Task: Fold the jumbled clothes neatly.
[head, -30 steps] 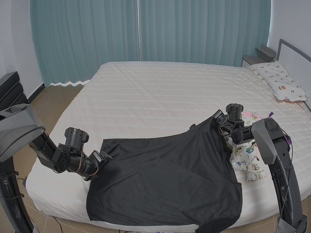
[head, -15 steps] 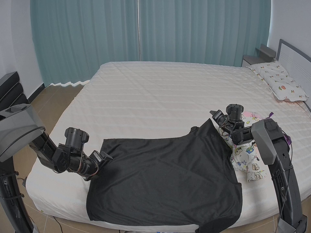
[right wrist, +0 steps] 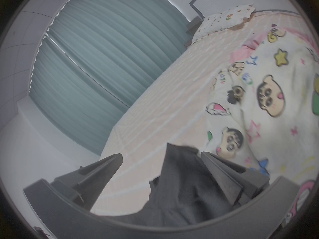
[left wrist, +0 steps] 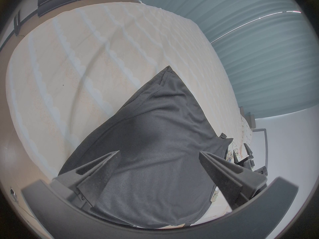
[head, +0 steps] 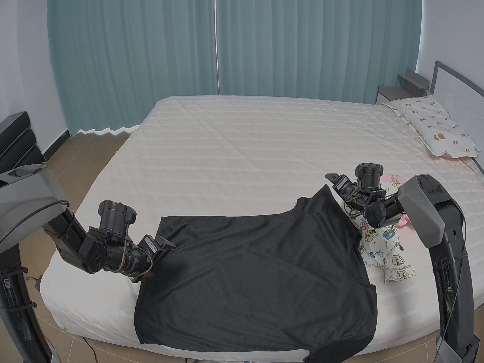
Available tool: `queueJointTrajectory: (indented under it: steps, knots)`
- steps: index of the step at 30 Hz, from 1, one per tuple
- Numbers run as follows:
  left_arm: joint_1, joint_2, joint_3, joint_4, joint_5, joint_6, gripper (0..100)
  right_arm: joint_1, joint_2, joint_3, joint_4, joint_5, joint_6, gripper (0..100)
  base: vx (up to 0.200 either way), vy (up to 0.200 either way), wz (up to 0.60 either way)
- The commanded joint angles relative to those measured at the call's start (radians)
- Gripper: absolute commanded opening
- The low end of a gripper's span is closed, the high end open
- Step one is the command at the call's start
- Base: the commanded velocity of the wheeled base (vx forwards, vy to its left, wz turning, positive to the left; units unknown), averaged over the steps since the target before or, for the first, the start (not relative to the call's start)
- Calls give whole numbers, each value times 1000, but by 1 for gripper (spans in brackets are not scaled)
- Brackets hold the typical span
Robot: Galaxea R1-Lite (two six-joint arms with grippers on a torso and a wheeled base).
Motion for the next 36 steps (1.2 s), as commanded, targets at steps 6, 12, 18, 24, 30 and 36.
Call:
queueJointTrajectory:
  steps: [6, 12, 18, 24, 30, 36]
  knots:
    - [-6, -138, 216, -97, -14, 41, 100, 24, -510, 868, -300, 16, 0, 100, 0, 0, 0]
    - [-7, -137, 307, -106, -24, 52, 100, 35, -524, 1114, -508, 18, 6, 100, -133, 0, 0]
    - [-20, -178, 390, -108, -26, 57, 100, 56, -501, 1370, -767, 16, 12, 100, -167, 0, 0]
    - [-23, -170, 426, -122, -26, 61, 100, 62, -464, 1476, -888, 16, 14, 100, 0, 0, 0]
    - [-30, -160, 483, -129, -9, 204, 100, 62, -430, 1513, -891, 16, 35, 100, 0, 0, 0]
    - [-30, -124, 491, -131, 43, 253, 100, 62, -432, 1522, -891, 18, 49, 100, 0, 0, 0]
